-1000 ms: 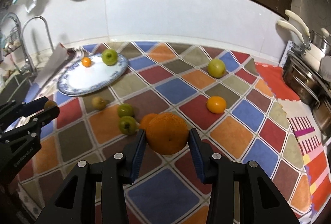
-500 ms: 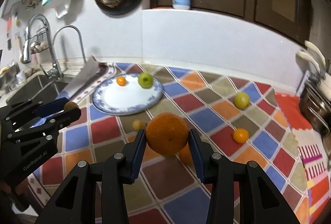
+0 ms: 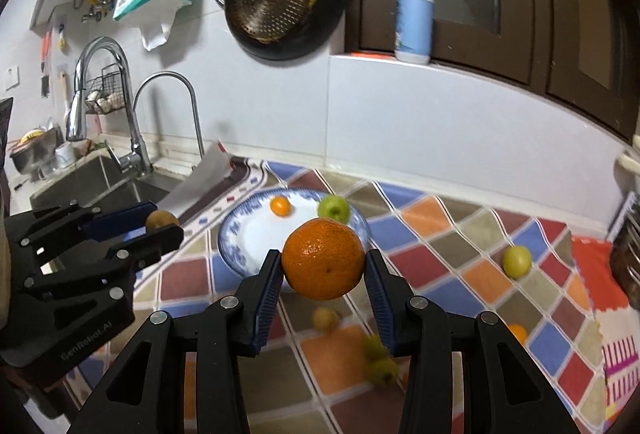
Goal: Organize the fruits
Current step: 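Lower both fruits onto the plate and open both tools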
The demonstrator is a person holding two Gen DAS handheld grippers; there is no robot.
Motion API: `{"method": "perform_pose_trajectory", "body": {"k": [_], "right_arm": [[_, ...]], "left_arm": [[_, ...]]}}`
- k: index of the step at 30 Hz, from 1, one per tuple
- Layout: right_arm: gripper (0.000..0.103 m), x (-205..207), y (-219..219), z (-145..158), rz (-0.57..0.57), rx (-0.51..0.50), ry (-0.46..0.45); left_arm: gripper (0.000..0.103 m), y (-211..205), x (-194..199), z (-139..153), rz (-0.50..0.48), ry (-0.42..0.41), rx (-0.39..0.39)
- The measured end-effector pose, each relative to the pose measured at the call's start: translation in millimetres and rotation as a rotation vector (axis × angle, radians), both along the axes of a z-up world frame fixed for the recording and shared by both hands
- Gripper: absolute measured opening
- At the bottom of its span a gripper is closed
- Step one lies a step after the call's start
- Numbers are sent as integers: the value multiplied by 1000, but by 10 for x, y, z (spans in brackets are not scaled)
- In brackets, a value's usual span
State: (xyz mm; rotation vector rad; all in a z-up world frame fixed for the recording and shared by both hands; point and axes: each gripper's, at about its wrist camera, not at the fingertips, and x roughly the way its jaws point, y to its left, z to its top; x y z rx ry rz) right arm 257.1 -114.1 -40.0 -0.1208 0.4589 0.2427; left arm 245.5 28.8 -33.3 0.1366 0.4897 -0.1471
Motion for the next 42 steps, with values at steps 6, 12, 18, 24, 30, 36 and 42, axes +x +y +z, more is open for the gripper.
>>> {"method": "perform_pose_trajectory", "body": {"k": [6,12,18,24,30,36,42], "right_arm": [[43,260,193,78,22,-5,8],[43,608,323,107,35,-10,40],[43,1048,402,41,79,-2,126],[43,1481,419,-144,93,-14,224],[43,1854,375,-392,71,14,323],[43,2086,370,-587,62,9,397],[43,2247,355,-690,48,-5,441]], "left_arm": [[30,143,235,28,17,-3,5],[30,241,528,30,28,-4,22],[30,273,870,-53,22,9,40],[30,310,1220,-198,18,34,36],[30,302,1577,-426,-12,163,27],[30,262,1813,-627,-36,212,31],[30,230,1980,-776,-63,263,19]]}}
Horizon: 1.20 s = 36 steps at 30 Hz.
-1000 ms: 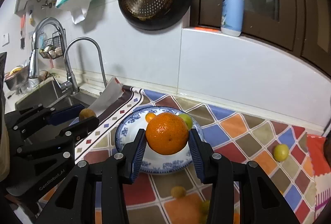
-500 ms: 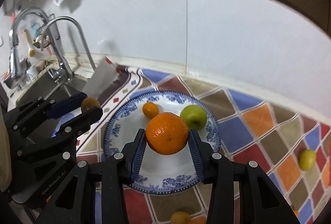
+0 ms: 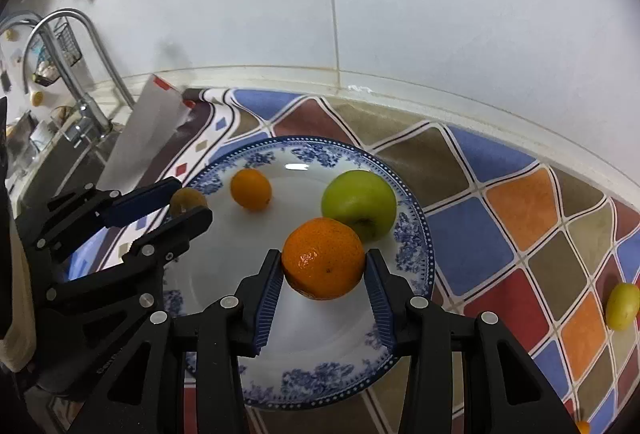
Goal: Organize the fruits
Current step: 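Lower both fruits onto the plate and open both tools, then withdraw both tools from the plate toward the remaining fruits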
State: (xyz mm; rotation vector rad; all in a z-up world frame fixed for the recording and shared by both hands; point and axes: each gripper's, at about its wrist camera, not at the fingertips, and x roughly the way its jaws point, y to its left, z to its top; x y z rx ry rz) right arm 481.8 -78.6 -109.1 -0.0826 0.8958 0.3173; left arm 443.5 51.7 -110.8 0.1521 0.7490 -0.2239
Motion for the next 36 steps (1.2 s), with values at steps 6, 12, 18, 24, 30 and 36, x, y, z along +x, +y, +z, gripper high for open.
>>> {"method": "perform_pose_trajectory", "body": {"k": [6,12,18,24,30,36], "right_arm": [[43,98,21,-103,5,-14,42],[47,80,-1,-88,-10,-11,33],[49,-135,-39,97,-23,-15,-40],[60,-576,-142,362,-52,-24,-167],[68,-1062,-301,599,-101,-27,-271],[74,-1517,-461,752,-148,-12,-338]], "left_arm": [[30,-27,75,-83,-13,23,9],[37,13,-10,42,8,-16,8],[47,42,-248,244,16,-47,-13],[57,12,-645,516,7,-107,-53],[68,-103,-1127,785,-3,-199,-52],[74,-239,-1524,911,-13,-250,-37]]}}
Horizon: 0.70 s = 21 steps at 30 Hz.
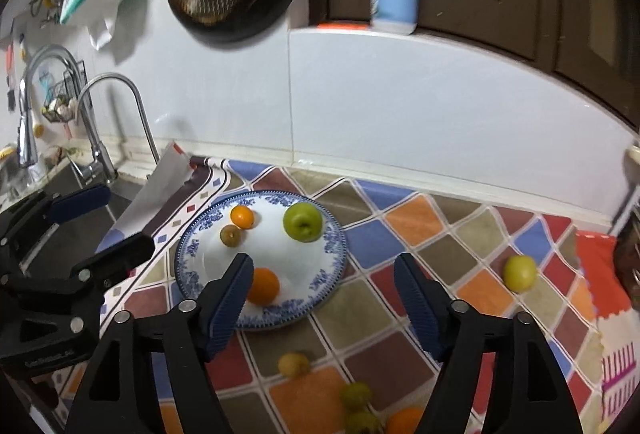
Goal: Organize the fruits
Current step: 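Withdraw both tools from the plate toward the remaining fruits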
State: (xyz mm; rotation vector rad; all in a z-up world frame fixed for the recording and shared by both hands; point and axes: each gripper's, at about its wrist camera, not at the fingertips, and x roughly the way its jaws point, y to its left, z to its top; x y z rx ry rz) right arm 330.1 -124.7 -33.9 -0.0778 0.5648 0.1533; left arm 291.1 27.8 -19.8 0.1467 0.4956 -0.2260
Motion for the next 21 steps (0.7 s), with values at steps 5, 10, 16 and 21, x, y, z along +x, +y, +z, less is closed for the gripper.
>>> {"method": "perform_pose_trajectory", "body": {"k": [5,10,16,21], "right_arm": [[75,-327,-121,35,-28,13,-17],[75,-559,-251,28,-48,33,11],[75,-728,-410,90,-61,20,38],[75,-808,-608,218,-87,25,56]], "left_arm": [[75,-122,-248,19,3,9,-7],[75,-221,-371,72,-3,56,-11],[75,-454,-515,241,-44,40,46],[76,-644,-570,400,-77,27,55]]}}
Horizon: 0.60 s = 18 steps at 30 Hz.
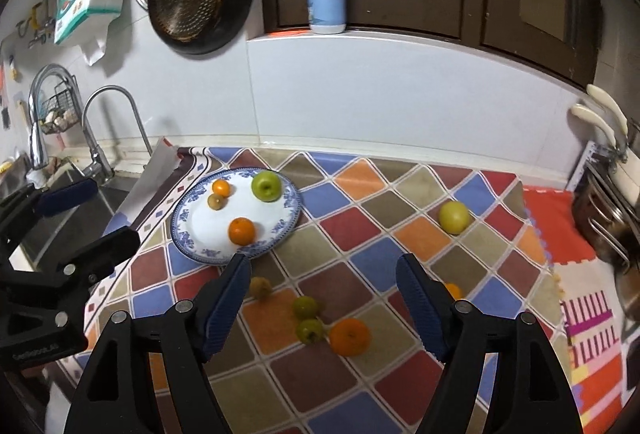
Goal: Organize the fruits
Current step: 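Withdraw both tools from the plate toward the remaining fruits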
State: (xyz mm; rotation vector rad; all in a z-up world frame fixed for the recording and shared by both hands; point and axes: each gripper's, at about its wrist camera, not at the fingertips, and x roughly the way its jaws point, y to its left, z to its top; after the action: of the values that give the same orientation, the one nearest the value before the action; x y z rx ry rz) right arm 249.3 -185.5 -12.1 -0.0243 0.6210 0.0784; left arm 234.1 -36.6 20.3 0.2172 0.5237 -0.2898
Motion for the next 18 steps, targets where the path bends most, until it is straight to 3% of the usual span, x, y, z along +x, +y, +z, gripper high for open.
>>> {"method": "perform_pose_trajectory", "body": {"k": [8,18], "right_arm": [[75,-89,-199,170,-38,-26,1],[75,-110,-247,-29,-99,-53,-19]], "left_arm": [[77,-160,22,155,-23,-11,-9],[77,-167,160,-170,-29,2,43]]}}
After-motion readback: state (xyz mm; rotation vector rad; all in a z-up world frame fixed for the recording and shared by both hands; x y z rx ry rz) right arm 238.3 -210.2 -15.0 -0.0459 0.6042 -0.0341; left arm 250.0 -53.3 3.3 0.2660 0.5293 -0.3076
